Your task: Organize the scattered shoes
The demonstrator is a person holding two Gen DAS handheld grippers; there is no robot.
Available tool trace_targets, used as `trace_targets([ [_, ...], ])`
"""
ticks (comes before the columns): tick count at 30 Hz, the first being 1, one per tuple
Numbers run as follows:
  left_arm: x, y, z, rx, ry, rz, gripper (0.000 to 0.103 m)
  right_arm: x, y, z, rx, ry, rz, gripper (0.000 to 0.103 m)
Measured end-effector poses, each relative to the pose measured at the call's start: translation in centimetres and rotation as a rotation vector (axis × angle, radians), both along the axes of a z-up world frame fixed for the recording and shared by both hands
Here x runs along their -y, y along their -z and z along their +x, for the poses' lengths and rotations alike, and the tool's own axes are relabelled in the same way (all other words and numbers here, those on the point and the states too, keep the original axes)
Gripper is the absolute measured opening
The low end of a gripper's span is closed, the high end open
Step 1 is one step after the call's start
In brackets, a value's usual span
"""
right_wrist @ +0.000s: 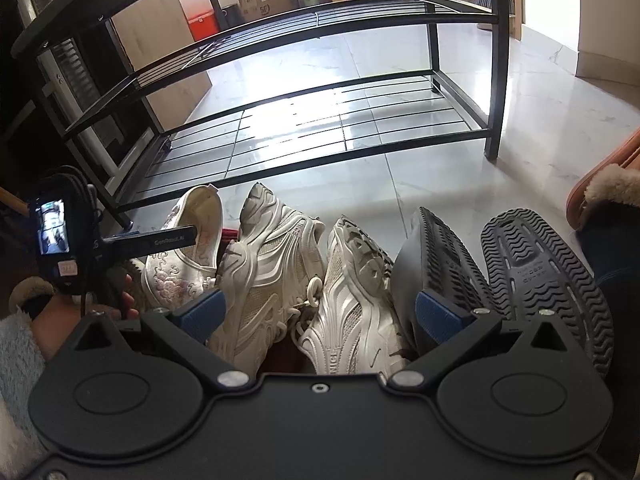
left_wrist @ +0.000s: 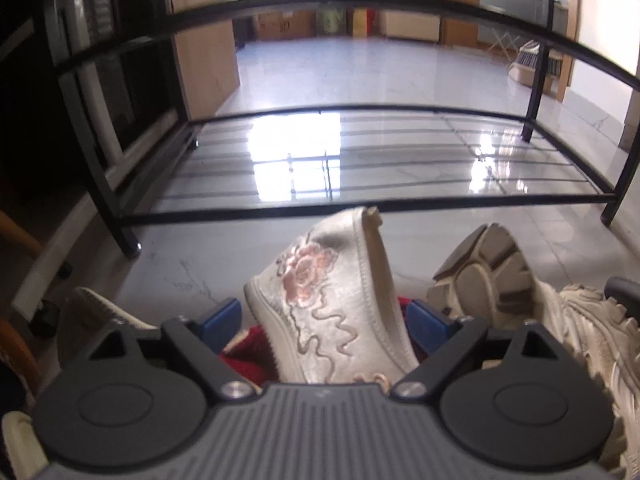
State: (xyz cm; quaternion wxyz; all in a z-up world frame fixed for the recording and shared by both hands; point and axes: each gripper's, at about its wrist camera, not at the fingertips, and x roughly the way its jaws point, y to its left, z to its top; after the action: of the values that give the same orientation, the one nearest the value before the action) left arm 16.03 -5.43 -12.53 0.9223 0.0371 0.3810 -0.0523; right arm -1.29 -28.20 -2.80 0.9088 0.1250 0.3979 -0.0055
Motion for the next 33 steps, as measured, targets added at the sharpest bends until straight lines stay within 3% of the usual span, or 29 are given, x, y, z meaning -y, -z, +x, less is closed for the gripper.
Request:
trace_targets([
  [6,0.3,0.9,0.7,-0.018,-0.016,-0.017,0.089,0.3,0.5,0.1,-0.006,0.006,0.005,0.103],
  [10,0.2,1.3,1.1,-0.036,-0.030,-0.023,0.077,0.6,0.3,-0.1,-0.001,0.010,0.010,0.103],
  [13,0.1,1.3,0.9,-0.022,-0.052,-0.003,0.063,0.7,0.2,-0.3,0.006,0.013,0.015,0.103],
  [16,-0.2,1.2,0.6,-0.008,-0.045,0.003,0.058,0.8,0.0,-0.5,0.014,0.017,0.019,0.103],
  [20,-0.1,0.5,-0.4,0.035,-0.013,0.005,0.043,1.0,-0.3,-0.9,0.025,0.023,0.026,0.103],
  [33,-1.7,-2.7,-4.0,0.078,0.006,-0.070,0.019,1.6,-2.0,-2.0,0.065,0.042,0.038,0.103],
])
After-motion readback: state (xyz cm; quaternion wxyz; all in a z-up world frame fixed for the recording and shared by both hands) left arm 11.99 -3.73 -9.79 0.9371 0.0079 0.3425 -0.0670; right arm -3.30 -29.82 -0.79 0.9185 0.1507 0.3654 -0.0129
